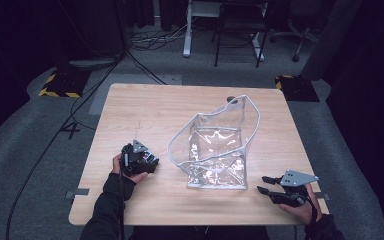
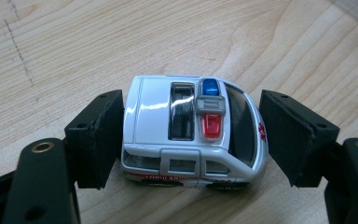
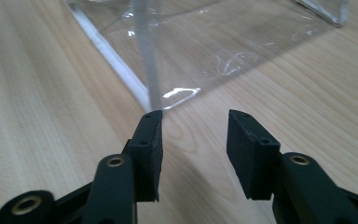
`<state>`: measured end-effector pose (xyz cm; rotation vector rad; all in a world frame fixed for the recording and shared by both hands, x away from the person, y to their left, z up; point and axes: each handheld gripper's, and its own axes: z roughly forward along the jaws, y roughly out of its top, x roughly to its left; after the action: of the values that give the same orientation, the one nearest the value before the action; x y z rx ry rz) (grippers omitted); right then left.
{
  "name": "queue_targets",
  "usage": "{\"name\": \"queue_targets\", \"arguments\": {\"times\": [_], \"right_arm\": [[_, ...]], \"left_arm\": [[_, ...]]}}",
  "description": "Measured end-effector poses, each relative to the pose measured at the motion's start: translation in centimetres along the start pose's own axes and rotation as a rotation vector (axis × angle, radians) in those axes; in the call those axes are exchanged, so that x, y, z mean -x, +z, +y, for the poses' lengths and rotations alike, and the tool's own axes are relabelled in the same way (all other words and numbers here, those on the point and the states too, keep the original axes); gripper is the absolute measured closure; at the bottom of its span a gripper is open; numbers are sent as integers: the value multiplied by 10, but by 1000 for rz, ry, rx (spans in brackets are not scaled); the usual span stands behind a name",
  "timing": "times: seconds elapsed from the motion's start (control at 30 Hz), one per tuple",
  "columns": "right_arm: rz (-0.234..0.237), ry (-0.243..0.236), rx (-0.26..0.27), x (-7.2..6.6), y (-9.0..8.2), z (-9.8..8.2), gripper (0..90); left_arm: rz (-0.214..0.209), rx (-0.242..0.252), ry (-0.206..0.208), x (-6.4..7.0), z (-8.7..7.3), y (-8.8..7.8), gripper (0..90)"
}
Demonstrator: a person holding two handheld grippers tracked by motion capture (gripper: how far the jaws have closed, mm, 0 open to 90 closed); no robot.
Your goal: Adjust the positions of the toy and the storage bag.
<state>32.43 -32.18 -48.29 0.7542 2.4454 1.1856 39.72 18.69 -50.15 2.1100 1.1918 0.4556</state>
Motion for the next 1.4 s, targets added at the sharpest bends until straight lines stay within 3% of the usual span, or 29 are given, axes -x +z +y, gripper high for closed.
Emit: {"name": "queue_targets", "arguments": {"times": [0.13,0.2,0.27,0.3,0.67,0.8,1.4], "right_arm": [[-27,35,8,10,-3,-4,527],[-69,86,13,21,-5,-8,493],[-81,101,11,25,-6,-9,484],[-115,124,-2,32,-5,-13,459],[-208,222,-41,52,-1,-25,319],[-222,252,-62,57,0,-28,276],[-217,243,-80,57,3,-27,241]], "left_arm": [[0,0,0,0,0,0,252],[0,0,0,0,0,0,253],[0,2,0,0,0,0,253],[0,0,0,0,0,0,253],[-1,2,0,0,0,0,253],[-1,1,-1,0,0,0,252],[-16,-4,16,-1,0,-2,255]]}}
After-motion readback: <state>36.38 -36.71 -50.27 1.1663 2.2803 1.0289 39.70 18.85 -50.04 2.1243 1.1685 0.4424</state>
